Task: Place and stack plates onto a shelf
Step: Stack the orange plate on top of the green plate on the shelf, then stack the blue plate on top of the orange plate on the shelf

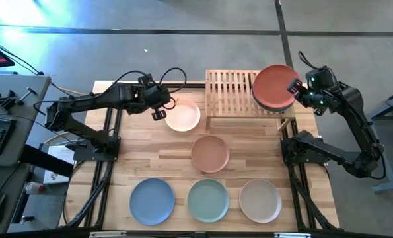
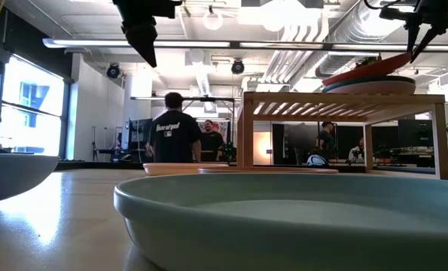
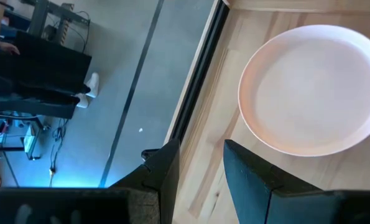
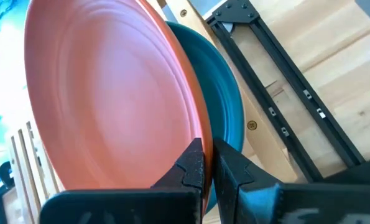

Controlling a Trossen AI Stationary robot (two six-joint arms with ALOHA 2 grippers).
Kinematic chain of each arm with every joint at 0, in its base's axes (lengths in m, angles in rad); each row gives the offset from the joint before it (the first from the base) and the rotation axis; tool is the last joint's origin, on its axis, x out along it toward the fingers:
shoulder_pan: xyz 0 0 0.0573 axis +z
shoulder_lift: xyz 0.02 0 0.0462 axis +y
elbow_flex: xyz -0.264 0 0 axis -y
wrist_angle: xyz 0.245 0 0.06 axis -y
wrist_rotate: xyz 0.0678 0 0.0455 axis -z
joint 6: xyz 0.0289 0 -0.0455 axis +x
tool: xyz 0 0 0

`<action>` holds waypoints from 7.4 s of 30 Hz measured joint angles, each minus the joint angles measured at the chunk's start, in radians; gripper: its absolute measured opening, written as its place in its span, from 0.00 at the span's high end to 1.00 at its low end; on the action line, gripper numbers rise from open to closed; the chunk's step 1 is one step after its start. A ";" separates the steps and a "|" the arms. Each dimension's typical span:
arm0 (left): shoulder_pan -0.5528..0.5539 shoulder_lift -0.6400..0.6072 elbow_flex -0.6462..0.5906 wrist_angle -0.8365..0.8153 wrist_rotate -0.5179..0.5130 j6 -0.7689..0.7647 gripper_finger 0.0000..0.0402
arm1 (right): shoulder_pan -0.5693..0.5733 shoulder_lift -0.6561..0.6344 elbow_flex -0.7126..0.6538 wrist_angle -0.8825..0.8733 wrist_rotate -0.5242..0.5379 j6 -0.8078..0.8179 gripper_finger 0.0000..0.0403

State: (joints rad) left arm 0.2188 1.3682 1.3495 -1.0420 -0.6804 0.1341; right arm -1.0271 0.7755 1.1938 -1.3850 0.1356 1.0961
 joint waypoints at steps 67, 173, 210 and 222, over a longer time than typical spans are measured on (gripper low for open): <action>0.000 0.000 0.001 -0.002 0.181 -0.049 0.71 | 0.000 -0.015 0.000 -0.047 -0.302 -0.093 0.58; -0.697 0.408 -0.297 0.212 0.716 -0.577 0.71 | 0.694 0.064 0.000 0.670 -0.539 -0.423 0.58; -0.539 0.154 -0.298 0.177 0.721 -0.610 1.00 | 0.694 0.110 0.000 0.581 -0.545 -0.484 0.58; -0.399 -0.044 -0.193 0.162 0.530 -0.599 1.00 | 0.733 0.208 0.000 0.734 -0.543 -0.582 0.58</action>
State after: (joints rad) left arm -0.1803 1.3242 1.1560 -0.8800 -0.1502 -0.4653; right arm -0.2943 0.9839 1.1938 -0.6507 -0.4079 0.5140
